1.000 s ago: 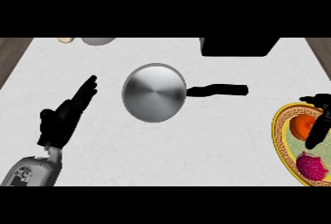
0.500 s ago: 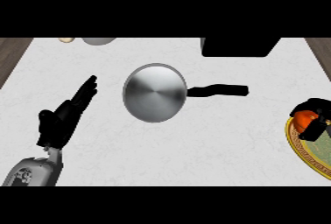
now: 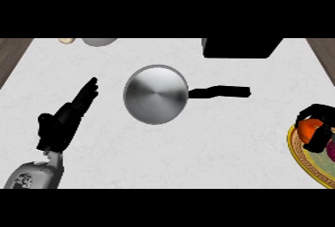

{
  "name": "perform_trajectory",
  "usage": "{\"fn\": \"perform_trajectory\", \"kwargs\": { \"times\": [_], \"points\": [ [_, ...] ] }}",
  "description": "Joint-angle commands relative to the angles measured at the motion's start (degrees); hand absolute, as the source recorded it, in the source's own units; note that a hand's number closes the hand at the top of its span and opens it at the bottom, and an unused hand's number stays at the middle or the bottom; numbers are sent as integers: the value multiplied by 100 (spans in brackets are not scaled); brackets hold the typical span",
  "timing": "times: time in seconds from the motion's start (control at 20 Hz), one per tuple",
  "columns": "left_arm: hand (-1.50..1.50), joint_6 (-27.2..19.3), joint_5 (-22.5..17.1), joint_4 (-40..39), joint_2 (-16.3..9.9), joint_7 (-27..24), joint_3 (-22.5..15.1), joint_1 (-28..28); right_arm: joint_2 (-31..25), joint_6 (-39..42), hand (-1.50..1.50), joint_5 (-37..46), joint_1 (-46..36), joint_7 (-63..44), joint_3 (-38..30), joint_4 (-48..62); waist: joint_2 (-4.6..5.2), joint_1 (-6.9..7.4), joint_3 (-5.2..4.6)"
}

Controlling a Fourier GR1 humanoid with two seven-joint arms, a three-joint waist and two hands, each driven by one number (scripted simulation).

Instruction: Pick the squash from the plate and place it in the pan

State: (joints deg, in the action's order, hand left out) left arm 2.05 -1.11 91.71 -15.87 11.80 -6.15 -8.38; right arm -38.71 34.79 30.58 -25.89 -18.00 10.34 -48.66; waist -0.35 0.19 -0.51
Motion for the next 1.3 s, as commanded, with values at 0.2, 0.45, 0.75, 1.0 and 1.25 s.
{"fn": "perform_trajectory", "kwargs": {
  "times": [0.2,0.45,0.75,1.0,1.25],
  "points": [
    [0,176,98,193,52,-39,142,210,-38,-157,150,130,-38,-206,-515,-696,25,-10,50],
    [0,230,60,-132,127,-11,-54,77,2431,-1291,150,577,-634,-578,1017,-2606,-201,226,11],
    [0,211,114,-216,115,35,-50,-60,3818,-2385,150,1725,-1566,-1759,2154,-3741,-288,221,7],
    [0,202,102,-263,210,4,-90,-124,3855,-3387,150,2161,-1689,-3261,3461,-4453,-164,261,27],
    [0,246,43,-137,125,68,15,-184,3866,-4307,150,2595,-1855,-5238,4519,-4782,-93,293,37]
  ]
}}
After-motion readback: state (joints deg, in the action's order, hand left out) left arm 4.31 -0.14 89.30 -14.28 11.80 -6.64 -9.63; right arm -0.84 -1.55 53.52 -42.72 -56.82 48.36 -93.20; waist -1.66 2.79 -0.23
